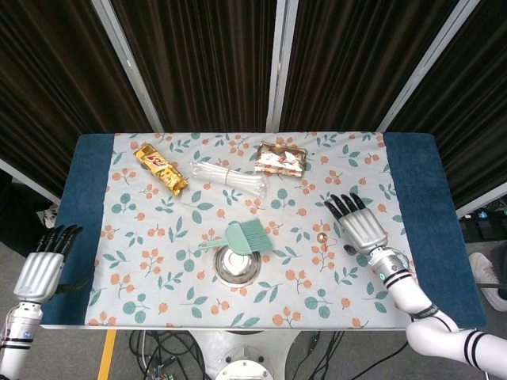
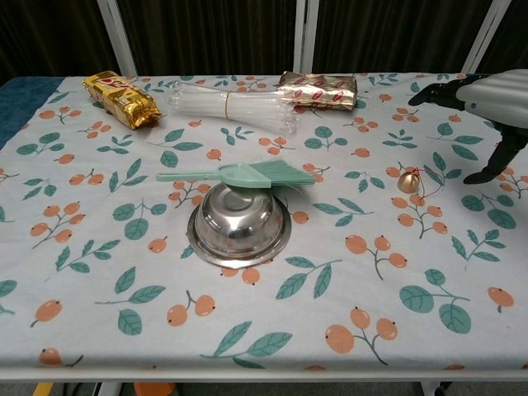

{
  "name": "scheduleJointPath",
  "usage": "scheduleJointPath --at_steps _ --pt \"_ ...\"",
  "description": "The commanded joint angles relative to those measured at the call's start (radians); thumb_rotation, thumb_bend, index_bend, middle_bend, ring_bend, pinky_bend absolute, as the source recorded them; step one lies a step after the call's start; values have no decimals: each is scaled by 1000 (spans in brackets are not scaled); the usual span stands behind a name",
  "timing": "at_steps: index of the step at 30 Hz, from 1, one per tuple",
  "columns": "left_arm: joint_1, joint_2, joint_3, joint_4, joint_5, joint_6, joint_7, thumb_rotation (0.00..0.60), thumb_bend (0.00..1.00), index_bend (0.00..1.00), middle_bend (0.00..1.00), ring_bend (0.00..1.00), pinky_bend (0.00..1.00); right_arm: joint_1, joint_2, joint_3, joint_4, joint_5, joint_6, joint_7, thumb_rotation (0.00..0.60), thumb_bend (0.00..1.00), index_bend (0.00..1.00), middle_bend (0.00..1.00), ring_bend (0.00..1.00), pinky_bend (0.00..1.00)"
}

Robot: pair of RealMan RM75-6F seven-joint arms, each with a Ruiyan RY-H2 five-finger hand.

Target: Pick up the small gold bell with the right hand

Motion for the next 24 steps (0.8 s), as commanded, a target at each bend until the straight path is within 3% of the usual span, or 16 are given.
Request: scheduleJointPath --at_steps 1,24 --pt "1 -1 0 5 0 -2 -8 600 20 72 58 0 58 22 -20 -2 14 16 -18 -7 600 50 15 0 0 0" --pt "-2 -5 3 32 5 -29 -55 600 20 72 58 0 59 117 -65 -36 52 87 -65 -23 600 138 235 0 0 0"
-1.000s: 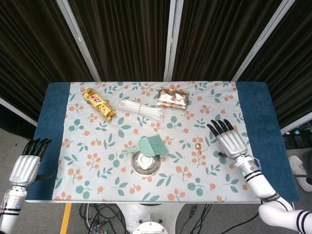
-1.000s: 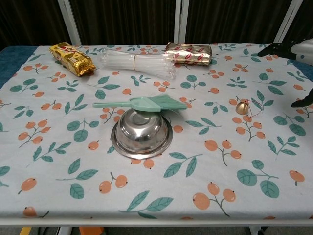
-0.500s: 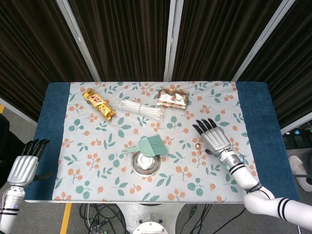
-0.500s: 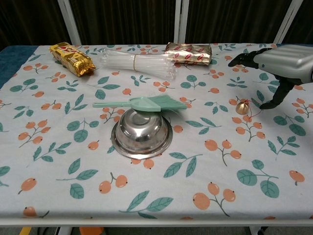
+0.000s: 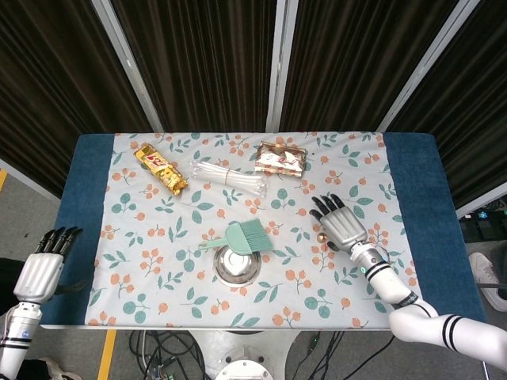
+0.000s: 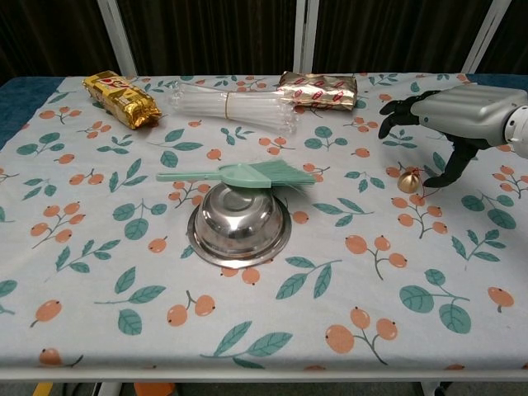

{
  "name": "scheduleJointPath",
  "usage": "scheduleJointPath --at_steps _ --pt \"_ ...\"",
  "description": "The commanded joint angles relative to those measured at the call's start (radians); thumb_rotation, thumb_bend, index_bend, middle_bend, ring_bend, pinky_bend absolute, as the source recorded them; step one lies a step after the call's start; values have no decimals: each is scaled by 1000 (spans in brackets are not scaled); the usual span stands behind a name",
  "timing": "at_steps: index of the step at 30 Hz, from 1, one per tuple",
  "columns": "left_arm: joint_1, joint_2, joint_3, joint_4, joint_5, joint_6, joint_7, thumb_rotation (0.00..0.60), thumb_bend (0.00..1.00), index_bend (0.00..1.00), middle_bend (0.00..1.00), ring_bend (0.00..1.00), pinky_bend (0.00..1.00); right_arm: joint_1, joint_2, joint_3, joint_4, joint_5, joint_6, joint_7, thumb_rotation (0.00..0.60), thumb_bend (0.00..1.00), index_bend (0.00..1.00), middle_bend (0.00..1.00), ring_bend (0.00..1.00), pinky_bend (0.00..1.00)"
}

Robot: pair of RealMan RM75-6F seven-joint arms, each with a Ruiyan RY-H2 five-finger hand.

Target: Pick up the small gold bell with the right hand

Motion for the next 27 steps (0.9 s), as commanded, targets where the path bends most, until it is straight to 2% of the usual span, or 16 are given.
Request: scheduleJointPath --at_steps 1,27 --pt "0 -1 -1 1 -1 -1 -2 600 20 72 58 0 59 5 -3 -4 3 4 0 0 600 144 249 0 0 0" --pt "0 -1 6 16 3 -16 -23 600 20 72 58 0 59 34 -20 -34 26 22 17 21 600 218 455 1 0 0"
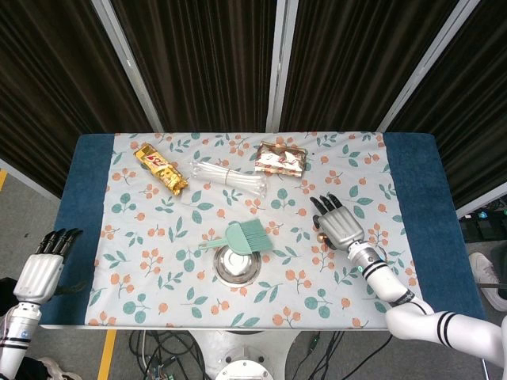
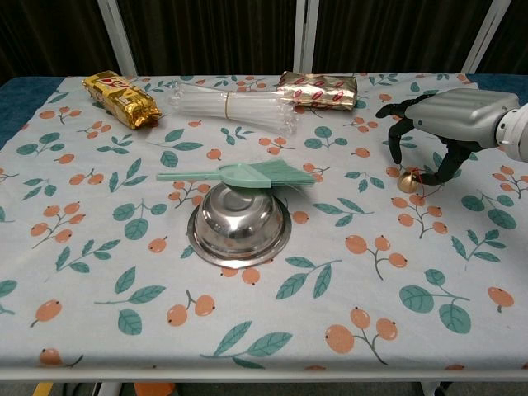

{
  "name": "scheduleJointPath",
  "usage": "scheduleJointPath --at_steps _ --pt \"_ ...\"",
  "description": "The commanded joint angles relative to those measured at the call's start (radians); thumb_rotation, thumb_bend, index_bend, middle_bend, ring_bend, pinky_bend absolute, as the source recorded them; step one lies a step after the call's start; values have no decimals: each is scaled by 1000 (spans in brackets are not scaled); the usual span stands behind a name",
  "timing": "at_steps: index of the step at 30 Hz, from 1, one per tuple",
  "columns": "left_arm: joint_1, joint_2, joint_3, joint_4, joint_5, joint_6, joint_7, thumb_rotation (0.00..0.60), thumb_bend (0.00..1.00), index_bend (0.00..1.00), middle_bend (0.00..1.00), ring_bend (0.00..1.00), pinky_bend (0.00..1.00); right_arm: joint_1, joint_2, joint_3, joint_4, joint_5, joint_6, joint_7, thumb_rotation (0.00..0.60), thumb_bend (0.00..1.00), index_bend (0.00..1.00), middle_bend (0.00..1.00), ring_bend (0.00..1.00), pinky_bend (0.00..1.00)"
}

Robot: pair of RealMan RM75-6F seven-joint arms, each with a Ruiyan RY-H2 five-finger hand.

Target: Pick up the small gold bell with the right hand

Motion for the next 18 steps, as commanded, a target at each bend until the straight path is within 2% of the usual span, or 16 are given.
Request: scheduleJointPath --at_steps 1,18 --pt "0 0 1 0 1 -1 -1 600 20 72 58 0 59 0 0 -1 0 -3 5 4 600 219 457 2 0 0" --pt "0 -7 8 7 4 -11 -9 600 20 72 58 0 59 3 -5 -14 10 -11 16 23 600 256 520 17 0 0"
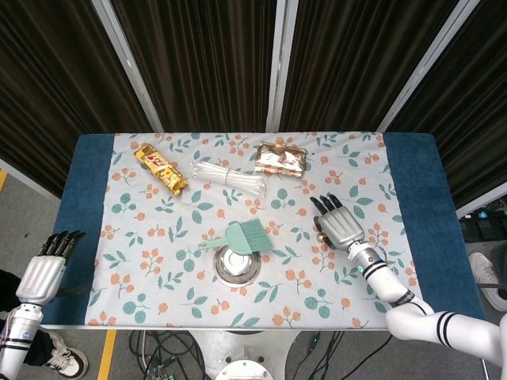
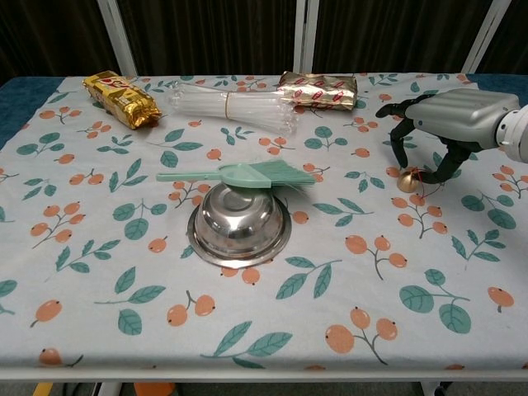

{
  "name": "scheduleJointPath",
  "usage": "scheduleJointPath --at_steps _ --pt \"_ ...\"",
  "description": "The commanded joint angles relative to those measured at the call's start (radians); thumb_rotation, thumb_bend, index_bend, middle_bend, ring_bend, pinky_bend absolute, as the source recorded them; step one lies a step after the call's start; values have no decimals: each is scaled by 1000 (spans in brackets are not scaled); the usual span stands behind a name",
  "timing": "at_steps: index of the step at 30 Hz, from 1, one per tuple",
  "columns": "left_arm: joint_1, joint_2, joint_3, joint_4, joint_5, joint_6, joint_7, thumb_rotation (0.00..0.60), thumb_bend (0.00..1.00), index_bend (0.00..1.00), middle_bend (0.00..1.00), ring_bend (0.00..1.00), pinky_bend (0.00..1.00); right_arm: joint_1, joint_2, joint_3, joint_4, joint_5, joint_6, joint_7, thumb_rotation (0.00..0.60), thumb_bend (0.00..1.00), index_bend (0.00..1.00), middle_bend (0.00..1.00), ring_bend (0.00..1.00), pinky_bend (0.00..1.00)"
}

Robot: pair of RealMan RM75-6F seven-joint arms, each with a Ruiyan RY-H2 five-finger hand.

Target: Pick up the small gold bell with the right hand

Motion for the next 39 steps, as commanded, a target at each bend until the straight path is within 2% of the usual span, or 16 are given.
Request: scheduleJointPath --at_steps 1,29,35,39 --pt "0 0 0 0 0 0 0 600 19 72 58 0 59 0 -1 -2 1 -1 1 1 600 257 524 17 0 0" --pt "0 -3 3 11 1 -8 -19 600 19 72 58 0 59 16 -3 -6 4 18 -10 1 600 340 613 45 0 0" --pt "0 -2 3 12 3 -6 -23 600 20 72 58 0 59 12 -1 -3 2 6 7 13 600 366 659 50 0 0" --pt "-1 -2 3 11 2 -7 -24 600 20 72 58 0 59 4 15 16 -12 -28 55 37 600 374 674 44 0 0"
